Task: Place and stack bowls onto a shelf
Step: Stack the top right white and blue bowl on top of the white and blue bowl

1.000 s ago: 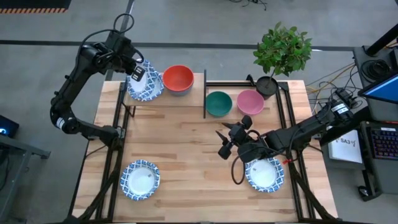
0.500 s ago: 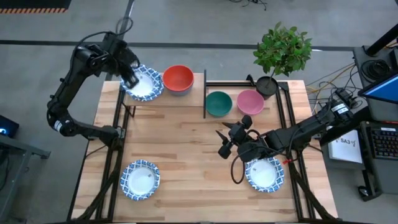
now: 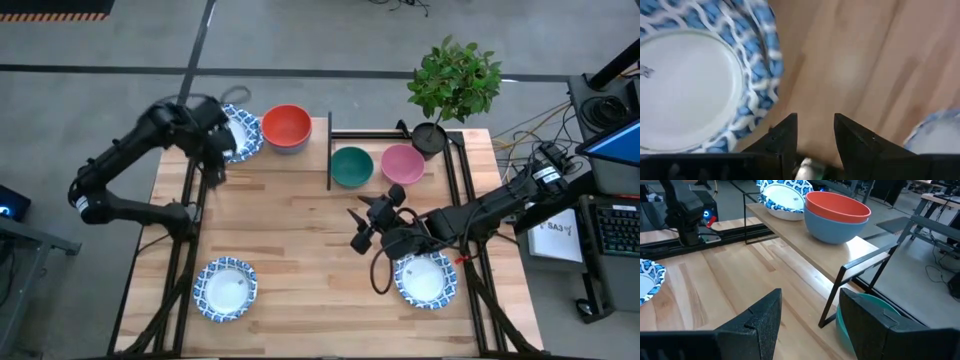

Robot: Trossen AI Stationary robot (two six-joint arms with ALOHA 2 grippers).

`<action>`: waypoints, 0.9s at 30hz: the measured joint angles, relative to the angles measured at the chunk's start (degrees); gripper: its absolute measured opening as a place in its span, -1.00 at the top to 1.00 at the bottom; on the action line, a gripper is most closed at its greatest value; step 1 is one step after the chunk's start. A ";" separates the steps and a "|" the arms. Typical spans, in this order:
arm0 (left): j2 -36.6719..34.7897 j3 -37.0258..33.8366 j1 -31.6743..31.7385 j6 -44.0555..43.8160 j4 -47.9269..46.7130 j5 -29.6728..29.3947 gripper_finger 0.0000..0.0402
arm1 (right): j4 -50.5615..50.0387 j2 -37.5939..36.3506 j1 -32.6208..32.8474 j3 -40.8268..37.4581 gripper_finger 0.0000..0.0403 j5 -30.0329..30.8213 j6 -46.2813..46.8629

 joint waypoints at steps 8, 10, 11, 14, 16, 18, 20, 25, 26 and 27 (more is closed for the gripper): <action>-1.63 -6.17 -11.70 6.60 0.40 -22.19 0.45 | 0.02 0.02 -1.26 -0.86 0.06 -0.09 0.44; -2.39 -7.51 -11.88 8.38 1.64 -23.03 0.45 | 0.00 0.02 -1.30 -0.86 0.06 -0.11 0.44; -2.68 -8.04 -11.87 8.59 2.51 -23.62 0.45 | -0.01 0.02 -1.26 -0.86 0.06 -0.13 0.43; -3.24 -9.06 -11.80 8.69 4.46 -26.87 0.45 | -0.02 0.02 -1.25 -0.86 0.06 -0.22 0.42; -3.43 -9.48 -11.84 9.29 5.57 -28.64 0.45 | -0.04 0.02 -1.25 -0.86 0.06 -0.22 0.41; -3.37 -10.07 -11.82 9.94 5.77 -28.99 0.45 | -0.04 0.02 -1.25 -0.88 0.06 -0.22 0.41; -3.20 -11.09 -11.75 10.80 6.22 -29.03 0.45 | -0.05 0.02 -1.25 -0.94 0.06 -0.22 0.41; -2.40 -13.92 -11.77 11.37 7.39 -31.45 0.45 | -0.06 0.02 -1.25 -0.94 0.06 -0.22 0.41; -2.37 -14.27 -11.77 11.41 7.68 -32.26 0.45 | -0.07 0.02 -1.25 -0.96 0.06 -0.22 0.41; -2.37 -14.44 -11.77 11.44 7.89 -32.68 0.45 | -0.07 0.02 -1.25 -0.96 0.06 -0.22 0.41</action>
